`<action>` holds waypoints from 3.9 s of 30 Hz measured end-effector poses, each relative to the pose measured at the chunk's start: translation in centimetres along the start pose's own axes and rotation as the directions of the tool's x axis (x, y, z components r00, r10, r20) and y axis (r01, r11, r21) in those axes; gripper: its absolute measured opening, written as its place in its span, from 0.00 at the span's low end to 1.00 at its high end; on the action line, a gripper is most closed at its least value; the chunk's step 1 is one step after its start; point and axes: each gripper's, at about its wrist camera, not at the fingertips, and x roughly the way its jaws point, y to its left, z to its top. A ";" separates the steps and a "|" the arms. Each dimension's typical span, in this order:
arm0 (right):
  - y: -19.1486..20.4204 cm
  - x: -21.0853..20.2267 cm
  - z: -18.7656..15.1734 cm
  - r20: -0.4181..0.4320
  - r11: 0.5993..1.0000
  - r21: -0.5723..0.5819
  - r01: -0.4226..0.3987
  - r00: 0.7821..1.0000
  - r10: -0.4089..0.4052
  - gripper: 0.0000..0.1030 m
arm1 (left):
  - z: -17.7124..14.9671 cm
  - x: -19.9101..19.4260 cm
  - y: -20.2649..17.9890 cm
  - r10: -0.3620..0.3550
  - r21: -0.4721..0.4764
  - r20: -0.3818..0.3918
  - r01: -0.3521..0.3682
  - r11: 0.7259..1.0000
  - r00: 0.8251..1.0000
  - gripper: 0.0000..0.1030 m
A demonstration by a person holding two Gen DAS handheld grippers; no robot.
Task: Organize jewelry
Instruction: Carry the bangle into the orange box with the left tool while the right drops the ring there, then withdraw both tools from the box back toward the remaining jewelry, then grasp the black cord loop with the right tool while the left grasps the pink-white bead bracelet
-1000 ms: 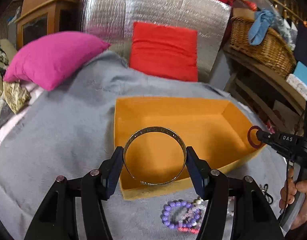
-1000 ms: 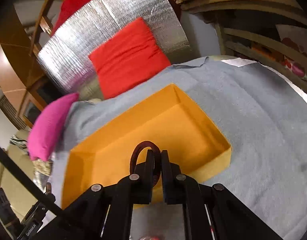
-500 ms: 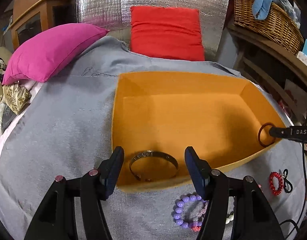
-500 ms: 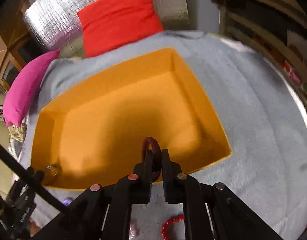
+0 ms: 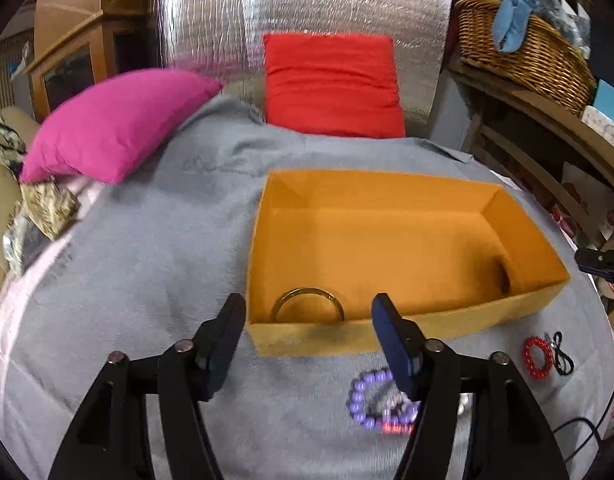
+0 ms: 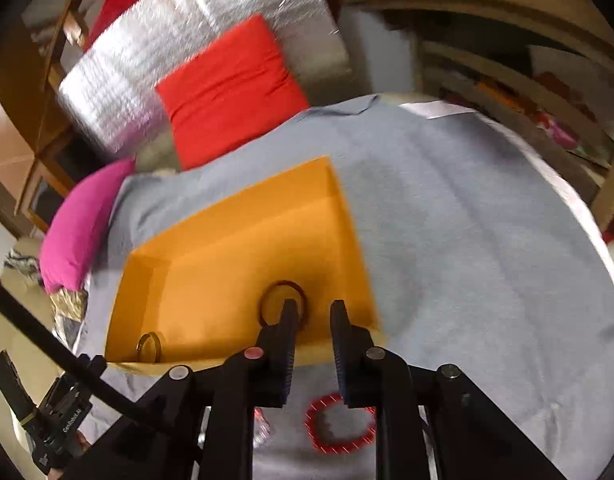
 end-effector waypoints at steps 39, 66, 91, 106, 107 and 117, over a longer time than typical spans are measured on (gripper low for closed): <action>-8.9 -0.8 -7.3 -0.101 0.969 0.236 -0.074 0.990 0.100 0.22 | -6.6 1.6 -3.1 -0.211 0.023 -0.123 0.216 0.976 0.970 0.62; -6.2 4.7 -6.6 -0.140 0.989 0.142 0.029 0.990 -0.009 0.09 | -7.0 2.7 -4.0 -0.339 0.044 -0.192 0.353 0.935 0.921 0.30; -7.5 3.7 -5.8 -0.128 0.976 0.220 0.000 0.991 0.029 0.28 | -7.3 1.8 -1.5 -0.265 0.044 -0.140 0.273 0.961 0.954 0.08; -6.4 4.8 -5.8 -0.097 0.979 0.162 0.120 0.990 -0.105 0.06 | -8.0 -0.1 2.2 -0.253 0.046 -0.123 0.260 0.964 0.960 0.08; -6.4 4.5 -5.8 -0.089 0.980 0.161 0.120 0.990 -0.107 0.06 | -8.0 -0.2 2.3 -0.251 0.047 -0.124 0.258 0.965 0.960 0.08; -7.1 0.4 -6.5 -0.009 0.985 0.169 0.042 0.999 -0.041 0.06 | -9.4 -0.8 4.0 -0.173 0.087 -0.158 0.188 0.978 0.972 0.40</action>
